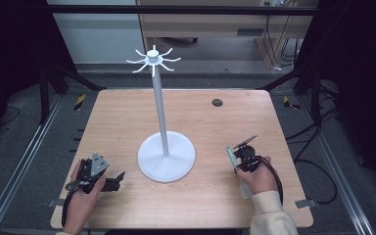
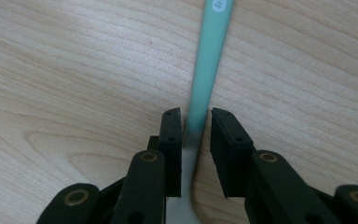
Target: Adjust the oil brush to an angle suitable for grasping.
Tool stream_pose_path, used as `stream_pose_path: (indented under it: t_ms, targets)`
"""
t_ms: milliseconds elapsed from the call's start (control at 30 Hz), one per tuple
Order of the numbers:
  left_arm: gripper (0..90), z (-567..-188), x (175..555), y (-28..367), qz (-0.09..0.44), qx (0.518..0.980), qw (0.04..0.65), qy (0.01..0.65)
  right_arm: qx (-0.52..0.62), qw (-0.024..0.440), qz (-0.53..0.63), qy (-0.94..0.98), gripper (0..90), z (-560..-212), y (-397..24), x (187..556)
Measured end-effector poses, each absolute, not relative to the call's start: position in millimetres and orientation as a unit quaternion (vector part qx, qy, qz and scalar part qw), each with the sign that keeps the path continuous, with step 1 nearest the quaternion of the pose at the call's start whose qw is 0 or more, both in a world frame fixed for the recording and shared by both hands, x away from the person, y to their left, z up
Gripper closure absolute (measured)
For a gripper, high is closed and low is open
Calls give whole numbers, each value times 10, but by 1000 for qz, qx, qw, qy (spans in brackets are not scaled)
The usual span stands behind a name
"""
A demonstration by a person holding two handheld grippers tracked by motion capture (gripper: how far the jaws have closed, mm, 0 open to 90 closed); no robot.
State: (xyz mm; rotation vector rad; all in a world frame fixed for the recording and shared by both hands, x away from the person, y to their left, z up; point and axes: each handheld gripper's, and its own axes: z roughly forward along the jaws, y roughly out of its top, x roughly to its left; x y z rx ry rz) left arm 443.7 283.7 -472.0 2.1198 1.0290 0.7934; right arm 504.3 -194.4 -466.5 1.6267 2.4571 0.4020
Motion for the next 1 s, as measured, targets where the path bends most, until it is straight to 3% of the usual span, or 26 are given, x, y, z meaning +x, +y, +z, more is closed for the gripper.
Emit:
stream_pose_path:
  t_ms: [1000]
  targets:
    - [33,-4718,4432,2838,301,807,323,392,565,68,134,811,825,-4678,-1922,5064]
